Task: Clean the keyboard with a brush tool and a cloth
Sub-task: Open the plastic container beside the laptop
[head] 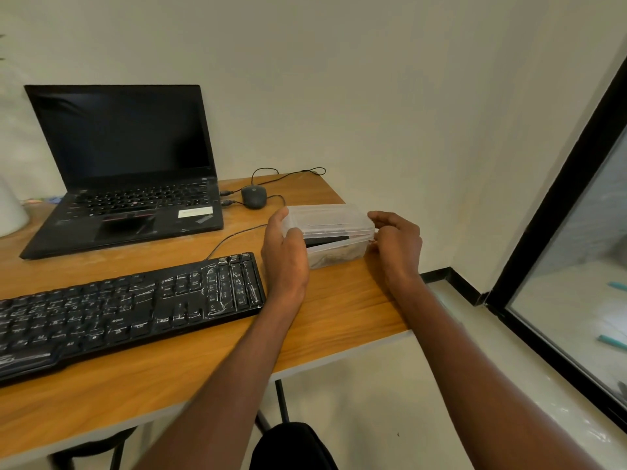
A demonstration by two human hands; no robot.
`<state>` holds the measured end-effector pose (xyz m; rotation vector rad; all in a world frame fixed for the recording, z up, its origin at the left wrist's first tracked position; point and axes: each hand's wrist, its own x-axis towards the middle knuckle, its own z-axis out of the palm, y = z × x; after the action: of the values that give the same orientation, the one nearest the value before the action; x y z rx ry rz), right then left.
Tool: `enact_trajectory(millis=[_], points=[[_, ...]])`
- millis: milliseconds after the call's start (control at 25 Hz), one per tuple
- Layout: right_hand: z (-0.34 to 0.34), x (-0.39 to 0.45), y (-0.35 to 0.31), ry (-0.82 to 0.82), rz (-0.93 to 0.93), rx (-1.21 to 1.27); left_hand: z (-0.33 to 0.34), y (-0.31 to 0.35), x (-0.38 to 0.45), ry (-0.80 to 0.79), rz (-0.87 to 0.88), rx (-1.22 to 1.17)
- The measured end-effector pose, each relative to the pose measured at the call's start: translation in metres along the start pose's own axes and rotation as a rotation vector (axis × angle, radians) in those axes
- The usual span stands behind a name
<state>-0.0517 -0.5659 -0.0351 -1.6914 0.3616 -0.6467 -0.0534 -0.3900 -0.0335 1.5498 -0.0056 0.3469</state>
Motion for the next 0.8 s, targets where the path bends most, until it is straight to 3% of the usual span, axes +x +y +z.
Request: enact_trajectory(millis=[360, 600, 800], points=[[0.001, -0.006, -0.006, 0.000, -0.115, 0.049, 0.004, -0.004, 0.005, -0.076, 0.046, -0.093], [-0.016, -0.036, -0.023, 0.131, -0.334, 0.151, -0.004, 0.029, -0.037, -0.160, 0.351, -0.116], [-0.059, -0.069, -0.011, 0.165, -0.228, 0.135, -0.037, 0.038, -0.076, -0.250, 0.522, 0.080]])
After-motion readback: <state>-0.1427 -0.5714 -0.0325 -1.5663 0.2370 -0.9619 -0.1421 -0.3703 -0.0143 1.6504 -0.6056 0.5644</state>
